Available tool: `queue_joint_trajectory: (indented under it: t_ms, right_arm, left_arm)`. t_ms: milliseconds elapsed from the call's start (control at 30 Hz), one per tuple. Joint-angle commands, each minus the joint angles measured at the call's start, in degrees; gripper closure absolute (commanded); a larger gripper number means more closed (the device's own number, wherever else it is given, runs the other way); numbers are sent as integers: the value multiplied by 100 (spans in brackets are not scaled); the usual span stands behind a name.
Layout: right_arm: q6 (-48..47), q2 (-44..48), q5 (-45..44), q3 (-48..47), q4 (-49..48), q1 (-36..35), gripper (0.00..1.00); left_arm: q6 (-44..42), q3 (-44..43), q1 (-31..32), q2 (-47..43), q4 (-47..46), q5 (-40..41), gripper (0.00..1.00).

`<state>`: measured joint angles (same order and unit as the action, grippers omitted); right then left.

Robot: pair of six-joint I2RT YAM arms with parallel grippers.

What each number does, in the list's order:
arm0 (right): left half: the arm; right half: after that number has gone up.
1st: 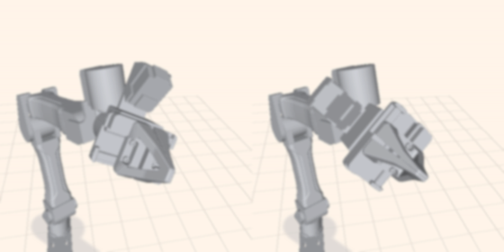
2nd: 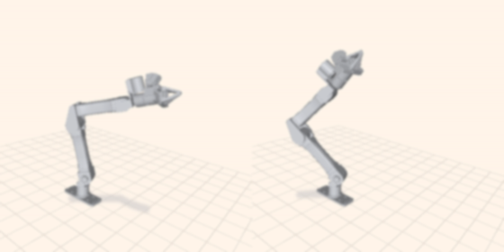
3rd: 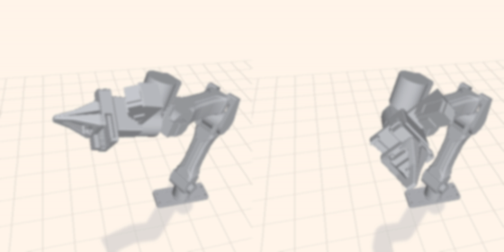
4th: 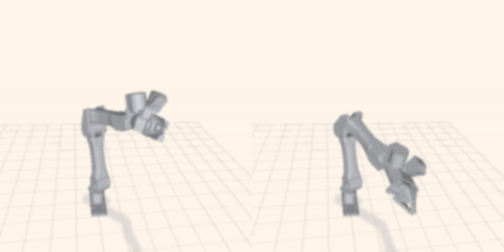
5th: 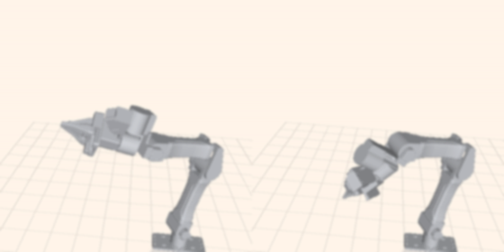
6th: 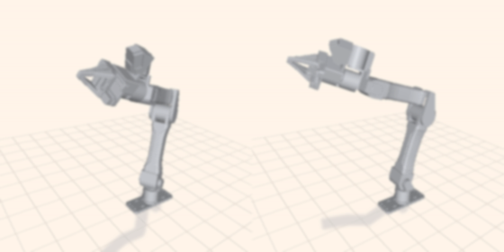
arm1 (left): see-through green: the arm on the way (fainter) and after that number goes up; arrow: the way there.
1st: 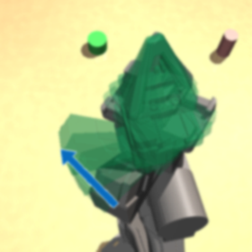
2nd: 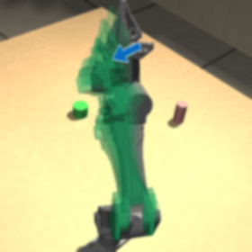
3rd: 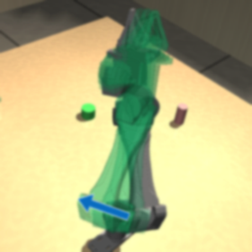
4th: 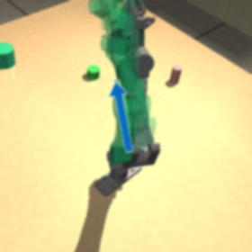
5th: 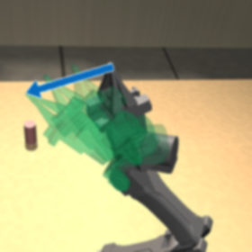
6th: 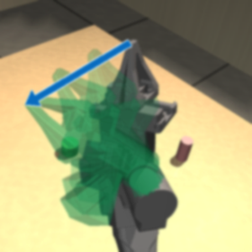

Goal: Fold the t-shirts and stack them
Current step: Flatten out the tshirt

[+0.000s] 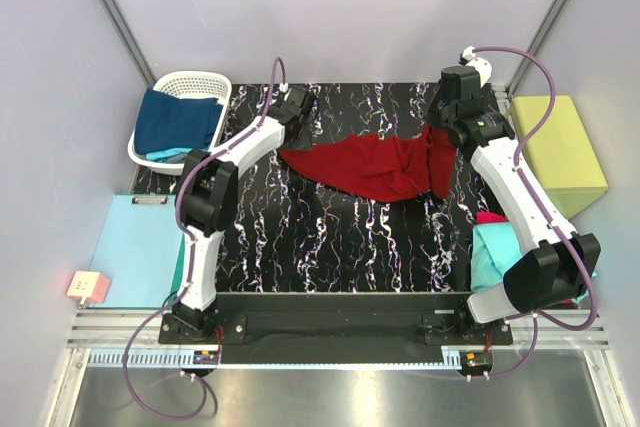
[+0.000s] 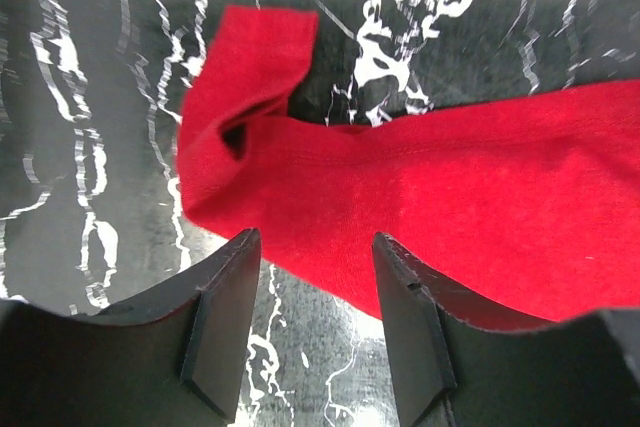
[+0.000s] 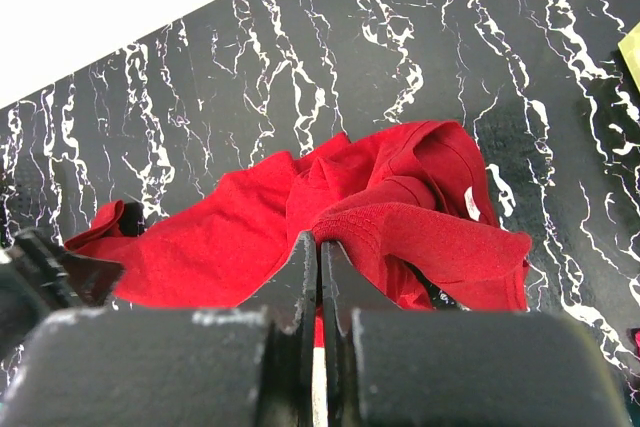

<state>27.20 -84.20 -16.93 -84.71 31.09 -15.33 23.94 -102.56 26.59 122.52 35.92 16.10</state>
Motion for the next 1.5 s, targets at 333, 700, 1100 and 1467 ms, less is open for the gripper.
queue_joint_trajectory:
  t_ms: [333, 700, 1100, 1467]
  right_arm:
    - [-48, 124, 84, 25, -323, -49, 100]
    - [-549, 9, -144, -1407, -157, -347, 100]
    - [-707, 220, -372, -2068, 212, -778, 100]
    - [-663, 826, -759, -978, 301, -778, 100]
  left_arm:
    - [137, 472, -40, -359, -120, -81, 100]
    - [-214, 423, 452, -3101, 37, 807, 100]
    - [-259, 632, 575, -3419, 354, 895, 55]
    - [-162, 694, 567, -2576, 257, 491, 52]
